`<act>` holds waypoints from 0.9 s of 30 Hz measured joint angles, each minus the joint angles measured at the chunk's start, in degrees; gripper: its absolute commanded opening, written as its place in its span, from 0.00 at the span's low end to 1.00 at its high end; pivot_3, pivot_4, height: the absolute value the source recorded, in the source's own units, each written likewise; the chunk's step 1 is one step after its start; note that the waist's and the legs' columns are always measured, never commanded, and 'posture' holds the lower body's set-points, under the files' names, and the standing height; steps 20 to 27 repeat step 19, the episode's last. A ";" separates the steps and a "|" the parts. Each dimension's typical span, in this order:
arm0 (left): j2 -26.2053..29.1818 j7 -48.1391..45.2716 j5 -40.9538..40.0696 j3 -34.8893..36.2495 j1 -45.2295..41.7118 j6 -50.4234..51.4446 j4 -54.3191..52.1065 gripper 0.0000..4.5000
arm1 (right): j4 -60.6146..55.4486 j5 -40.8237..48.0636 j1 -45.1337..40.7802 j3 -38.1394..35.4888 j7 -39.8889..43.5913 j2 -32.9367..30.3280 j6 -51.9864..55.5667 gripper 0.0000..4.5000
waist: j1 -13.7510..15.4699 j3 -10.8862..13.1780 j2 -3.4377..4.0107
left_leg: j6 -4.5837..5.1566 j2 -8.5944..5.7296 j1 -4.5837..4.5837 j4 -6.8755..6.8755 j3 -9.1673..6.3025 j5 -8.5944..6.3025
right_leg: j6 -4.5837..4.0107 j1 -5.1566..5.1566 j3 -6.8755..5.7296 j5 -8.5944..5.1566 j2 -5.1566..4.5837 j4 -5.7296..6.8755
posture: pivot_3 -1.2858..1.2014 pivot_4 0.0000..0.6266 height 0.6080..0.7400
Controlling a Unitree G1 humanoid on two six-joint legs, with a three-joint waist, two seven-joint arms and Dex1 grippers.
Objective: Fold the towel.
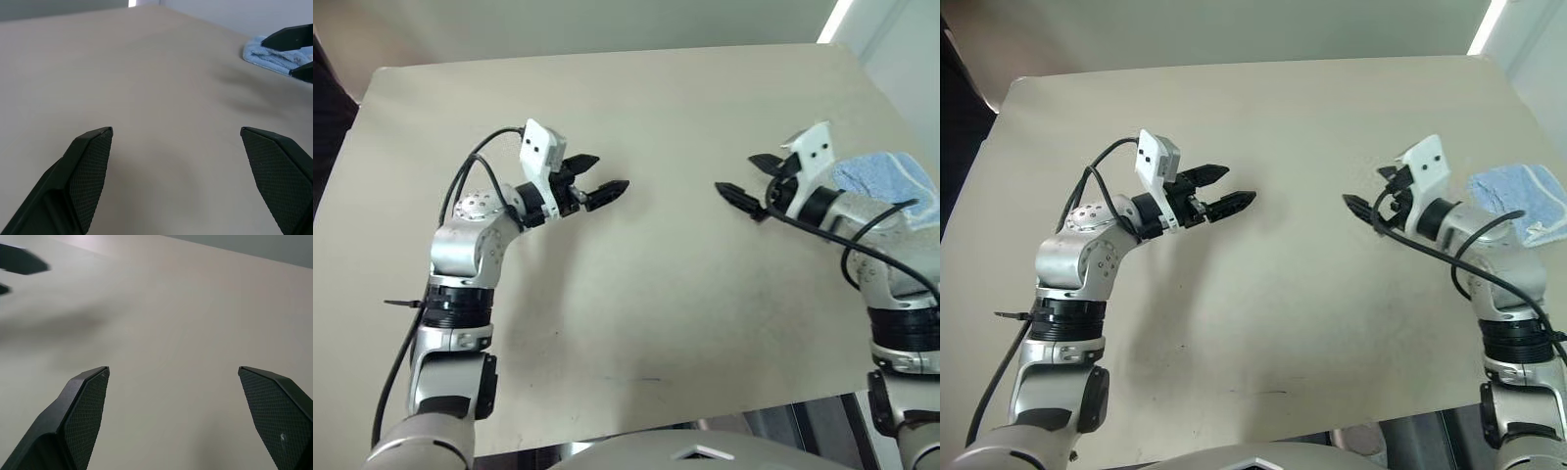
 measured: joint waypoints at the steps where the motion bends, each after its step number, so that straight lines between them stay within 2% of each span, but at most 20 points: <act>1: 0.07 -0.37 0.65 -0.02 0.84 -1.88 0.00 1.00 | 0.42 -0.23 0.03 0.29 0.42 0.79 -0.64 0.99 | -0.09 0.00 0.00 | 0.00 0.01 0.01 -0.01 0.00 0.00 | 0.00 -0.01 0.00 0.00 0.00 0.01 | 0.52 0.24 1.00; 7: 0.86 -0.84 3.91 0.33 3.19 -9.40 3.26 1.00 | 4.03 -3.01 0.04 2.89 2.12 4.73 -4.41 0.99 | -0.30 0.00 0.00 | 0.04 0.01 0.00 -0.01 -0.01 -0.02 | -0.05 -0.01 -0.01 0.03 -0.01 0.03 | 0.52 0.24 1.00; 12: 1.34 0.28 7.19 0.49 5.73 -14.72 7.54 1.00 | 8.22 -6.30 0.12 3.62 2.78 5.42 -8.96 0.99 | -0.31 0.00 0.00 | 0.05 0.01 -0.01 -0.02 -0.02 -0.03 | -0.05 -0.02 -0.02 0.03 -0.03 0.02 | 0.52 0.24 1.00; 19: 3.72 -0.09 7.06 2.97 11.06 -15.92 8.98 1.00 | 8.95 -6.54 4.54 2.37 3.07 5.93 -10.81 0.99 | -0.55 0.00 0.00 | 0.03 0.02 -0.02 -0.09 -0.02 -0.04 | -0.08 -0.04 -0.04 0.03 -0.02 0.01 | 0.52 0.24 1.00; 27: 3.72 -0.09 7.06 2.97 11.06 -15.92 8.98 1.00 | 8.95 -6.54 4.54 2.37 3.07 5.93 -10.81 0.99 | -0.55 0.00 0.00 | 0.03 0.02 -0.02 -0.09 -0.02 -0.04 | -0.08 -0.04 -0.04 0.03 -0.02 0.01 | 0.52 0.24 1.00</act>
